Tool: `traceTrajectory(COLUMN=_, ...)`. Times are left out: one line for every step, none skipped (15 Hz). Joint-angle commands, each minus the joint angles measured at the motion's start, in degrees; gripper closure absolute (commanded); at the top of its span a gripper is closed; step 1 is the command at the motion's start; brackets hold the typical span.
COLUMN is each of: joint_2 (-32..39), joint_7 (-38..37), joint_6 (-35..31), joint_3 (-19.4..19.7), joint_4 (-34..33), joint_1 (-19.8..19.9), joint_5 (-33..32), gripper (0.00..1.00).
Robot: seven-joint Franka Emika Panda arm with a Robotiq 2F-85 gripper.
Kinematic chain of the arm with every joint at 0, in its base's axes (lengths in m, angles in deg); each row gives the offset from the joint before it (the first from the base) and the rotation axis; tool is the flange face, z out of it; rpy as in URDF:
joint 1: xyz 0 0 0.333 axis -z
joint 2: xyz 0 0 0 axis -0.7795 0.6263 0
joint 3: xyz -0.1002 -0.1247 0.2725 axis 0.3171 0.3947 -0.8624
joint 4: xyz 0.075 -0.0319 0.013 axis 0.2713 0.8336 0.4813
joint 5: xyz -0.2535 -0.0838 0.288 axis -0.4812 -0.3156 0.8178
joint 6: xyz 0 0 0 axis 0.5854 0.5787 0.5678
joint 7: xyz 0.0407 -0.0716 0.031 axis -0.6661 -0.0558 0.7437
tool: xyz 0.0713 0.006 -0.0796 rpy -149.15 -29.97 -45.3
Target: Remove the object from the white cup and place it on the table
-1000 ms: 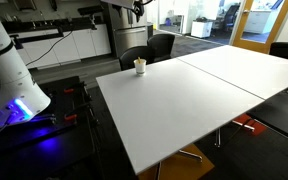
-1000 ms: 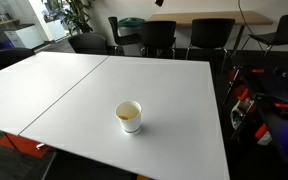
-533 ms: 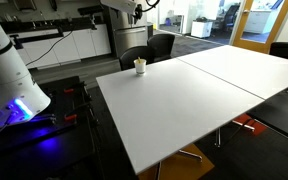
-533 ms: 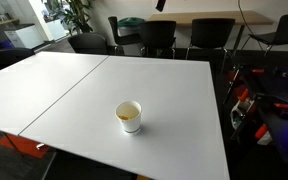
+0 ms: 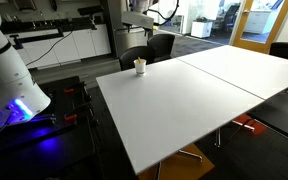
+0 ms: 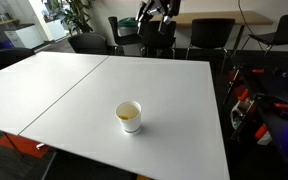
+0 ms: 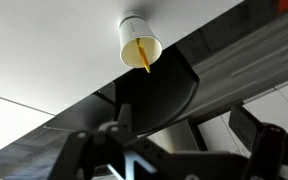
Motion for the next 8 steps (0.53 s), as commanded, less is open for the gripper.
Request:
traceTrajectory(joint_2=7.1, joint_7=7.8, joint_6=-2.8, joint_3=-4.5, joint_4=-6.1, joint_1=3.2, joint_5=4.7, gripper=0.0)
traceTrajectory(joint_2=8.5, joint_7=9.9, joint_6=-2.9, joint_3=-5.5, joint_4=-7.2, joint_1=3.8, joint_5=6.5, gripper=0.0)
traceTrajectory(joint_2=9.9, joint_7=11.8, joint_6=-3.1, joint_3=-6.4, joint_4=-8.3, joint_1=4.3, joint_5=8.2, gripper=0.0)
traceTrajectory(joint_2=11.3, joint_7=13.4, joint_6=-2.5, joint_3=-7.1, joint_4=-9.4, joint_1=4.7, joint_5=9.3, gripper=0.0)
traceTrajectory(joint_2=12.6, joint_7=14.6, joint_6=-1.5, joint_3=-7.6, joint_4=-10.5, joint_1=5.1, joint_5=9.6, gripper=0.0)
traceTrajectory(joint_2=13.9, joint_7=15.4, joint_6=-1.6, joint_3=-8.1, joint_4=-11.5, joint_1=5.2, joint_5=10.0, gripper=0.0)
traceTrajectory(joint_2=15.2, joint_7=15.8, joint_6=-1.3, joint_3=-8.5, joint_4=-12.4, joint_1=5.4, joint_5=9.9, gripper=0.0)
traceTrajectory(joint_2=16.5, joint_7=15.7, joint_6=-1.4, joint_3=-8.8, joint_4=-13.3, joint_1=5.3, joint_5=9.2, gripper=0.0)
